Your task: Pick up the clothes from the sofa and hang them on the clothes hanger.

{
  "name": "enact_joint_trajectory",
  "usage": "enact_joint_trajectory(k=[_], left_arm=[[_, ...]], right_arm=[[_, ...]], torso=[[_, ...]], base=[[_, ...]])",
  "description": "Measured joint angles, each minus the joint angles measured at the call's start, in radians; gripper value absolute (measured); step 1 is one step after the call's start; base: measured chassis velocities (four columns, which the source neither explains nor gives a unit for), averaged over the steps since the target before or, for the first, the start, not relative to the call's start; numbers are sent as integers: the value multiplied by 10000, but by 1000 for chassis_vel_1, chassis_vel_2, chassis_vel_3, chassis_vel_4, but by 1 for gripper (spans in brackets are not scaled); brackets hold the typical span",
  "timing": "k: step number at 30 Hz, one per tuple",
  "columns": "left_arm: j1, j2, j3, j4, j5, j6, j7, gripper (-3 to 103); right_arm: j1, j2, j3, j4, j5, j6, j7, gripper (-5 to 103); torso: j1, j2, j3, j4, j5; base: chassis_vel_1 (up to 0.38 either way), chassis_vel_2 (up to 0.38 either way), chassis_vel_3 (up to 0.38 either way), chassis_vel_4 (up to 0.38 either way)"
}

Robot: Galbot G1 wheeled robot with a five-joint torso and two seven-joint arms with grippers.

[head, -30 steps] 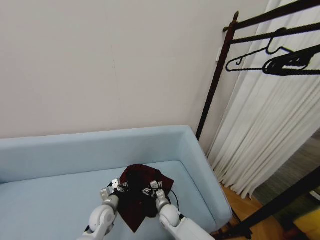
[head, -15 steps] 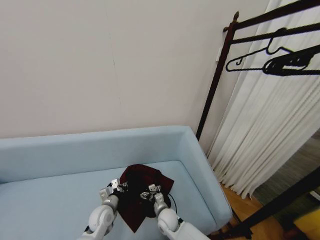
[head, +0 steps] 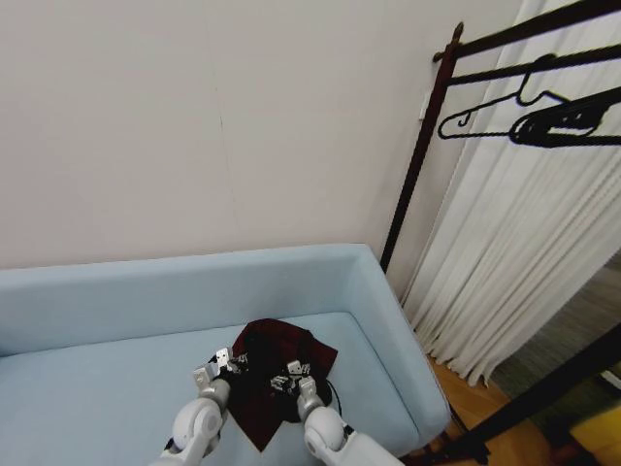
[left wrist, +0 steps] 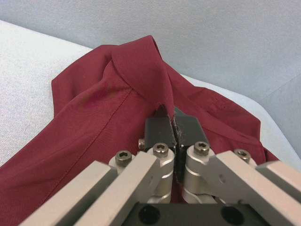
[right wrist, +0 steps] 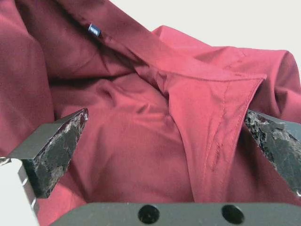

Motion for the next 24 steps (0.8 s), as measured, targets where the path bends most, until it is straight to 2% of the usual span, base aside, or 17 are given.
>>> enact_joint_trajectory(k=[13, 19, 22, 23, 24], left_arm=[[-21, -20, 71, 48, 71, -13, 14, 0], [-27, -33, 122, 56, 133, -31, 23, 0], [-27, -40, 134, 65, 166, -51, 24, 0], [-27, -40, 134, 65, 166, -51, 24, 0], [-28, -40, 136, 65, 170, -52, 24, 0]], right_arm=[[536, 472, 63, -816, -77, 178, -187, 99], [819, 794, 383, -1339, 216, 208, -189, 95], [889, 823, 498, -1449, 427, 206, -187, 80], [889, 823, 498, -1449, 427, 206, -187, 80], [901, 824, 530, -1469, 478, 203, -188, 75]], torso=[[0, 0, 1, 0, -1], [0, 0, 0, 0, 0], [0, 0, 0, 0, 0], [0, 0, 0, 0, 0], [0, 0, 0, 0, 0]], base=[[0, 0, 0, 0], [0, 0, 0, 0], [0, 0, 0, 0], [0, 0, 0, 0], [0, 0, 0, 0]])
